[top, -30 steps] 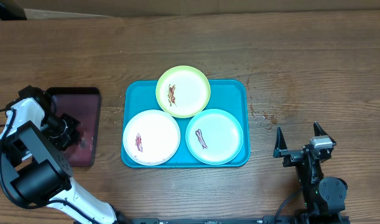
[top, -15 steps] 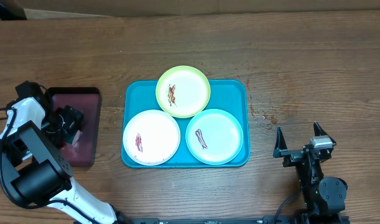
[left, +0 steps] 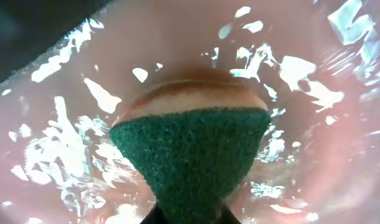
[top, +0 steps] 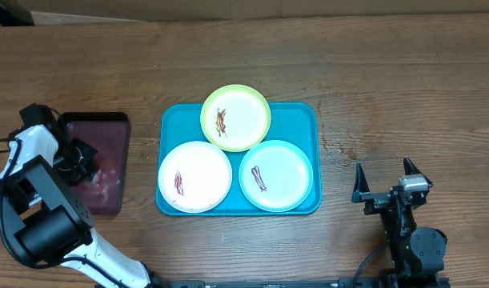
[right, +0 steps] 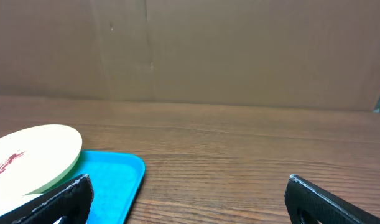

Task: Clean dirty plates on tray and stack at the side
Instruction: 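Lift the sponge with the left gripper and carry it toward the tray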

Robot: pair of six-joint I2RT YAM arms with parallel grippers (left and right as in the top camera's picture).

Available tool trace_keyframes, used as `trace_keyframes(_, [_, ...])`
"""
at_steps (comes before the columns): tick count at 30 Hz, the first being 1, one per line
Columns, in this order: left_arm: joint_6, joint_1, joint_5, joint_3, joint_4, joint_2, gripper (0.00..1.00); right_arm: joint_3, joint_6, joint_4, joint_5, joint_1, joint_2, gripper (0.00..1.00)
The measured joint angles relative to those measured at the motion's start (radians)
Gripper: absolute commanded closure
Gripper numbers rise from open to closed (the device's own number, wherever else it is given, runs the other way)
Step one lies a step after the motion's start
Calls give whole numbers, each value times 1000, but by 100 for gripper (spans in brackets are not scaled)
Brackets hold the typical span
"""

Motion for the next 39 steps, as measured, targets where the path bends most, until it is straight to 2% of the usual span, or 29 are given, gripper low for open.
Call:
trace_keyframes(4, [0,0,0,10,-59,0,96,0,0,0,0,0,0,0])
trace_keyframes(7, [0,1,1,49,-163,-1,96,0,0,0,0,0,0,0])
trace_keyframes(13, [1,1,11,281,-328,-79,96,0,1,0,0,0,0,0])
trace_keyframes(17, [1,1,81,437,-348,-203,96,0,0,0,0,0,0,0])
trace_keyframes(22, [1,1,188,496,-327,-336,96,0,0,0,0,0,0,0])
trace_keyframes(26, [2,-8,170,491,-369,-355,96,0,0,0,0,0,0,0])
trace_keyframes(29, [1,-26,121,396,-330,-325,96,0,0,0,0,0,0,0])
trace_keyframes(34, [2,-55,92,163,-274,-152,96,0,0,0,0,0,0,0])
trace_keyframes(39, [5,-52,79,141,-354,-34,96,0,0,0,0,0,0,0])
